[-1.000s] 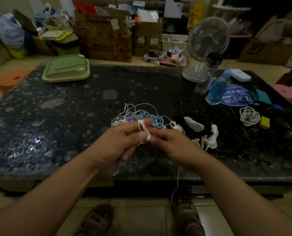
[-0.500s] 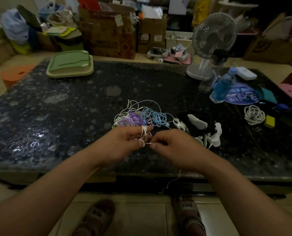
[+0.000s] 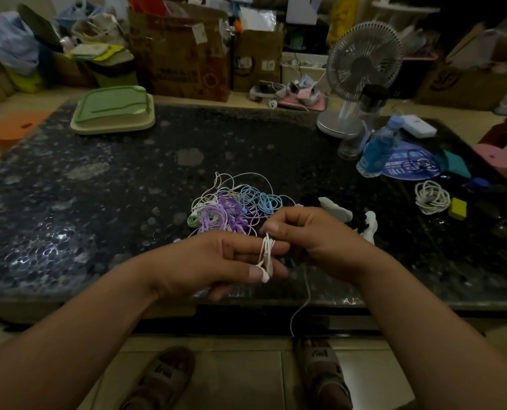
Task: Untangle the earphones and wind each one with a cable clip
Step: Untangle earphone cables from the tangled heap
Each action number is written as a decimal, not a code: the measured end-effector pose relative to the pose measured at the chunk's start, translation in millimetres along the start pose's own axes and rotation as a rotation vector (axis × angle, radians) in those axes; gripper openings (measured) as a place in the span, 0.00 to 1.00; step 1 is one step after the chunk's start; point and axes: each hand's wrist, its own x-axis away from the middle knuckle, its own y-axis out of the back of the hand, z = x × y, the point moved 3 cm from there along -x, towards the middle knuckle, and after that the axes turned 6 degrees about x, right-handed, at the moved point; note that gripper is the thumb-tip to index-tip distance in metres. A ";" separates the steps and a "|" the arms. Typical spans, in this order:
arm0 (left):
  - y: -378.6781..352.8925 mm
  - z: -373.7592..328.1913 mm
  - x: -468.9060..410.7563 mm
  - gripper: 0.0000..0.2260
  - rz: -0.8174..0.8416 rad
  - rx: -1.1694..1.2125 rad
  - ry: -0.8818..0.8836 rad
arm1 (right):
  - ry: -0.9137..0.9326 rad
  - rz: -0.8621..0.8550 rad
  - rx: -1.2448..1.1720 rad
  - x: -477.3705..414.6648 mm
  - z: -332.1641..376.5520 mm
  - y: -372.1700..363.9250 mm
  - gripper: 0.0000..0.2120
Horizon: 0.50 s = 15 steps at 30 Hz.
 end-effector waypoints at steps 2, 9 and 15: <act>-0.3 -0.7 0.2 0.19 0.019 0.134 -0.051 | -0.029 0.018 -0.068 -1.3 -2.5 -8.4 0.10; 26.2 -3.7 0.1 0.22 -0.361 0.077 -0.125 | 0.040 -0.100 0.355 -2.8 -5.5 -27.0 0.10; 20.1 1.4 0.2 0.19 -0.401 -0.148 -0.062 | 0.068 -0.091 0.827 0.3 -2.1 -32.2 0.09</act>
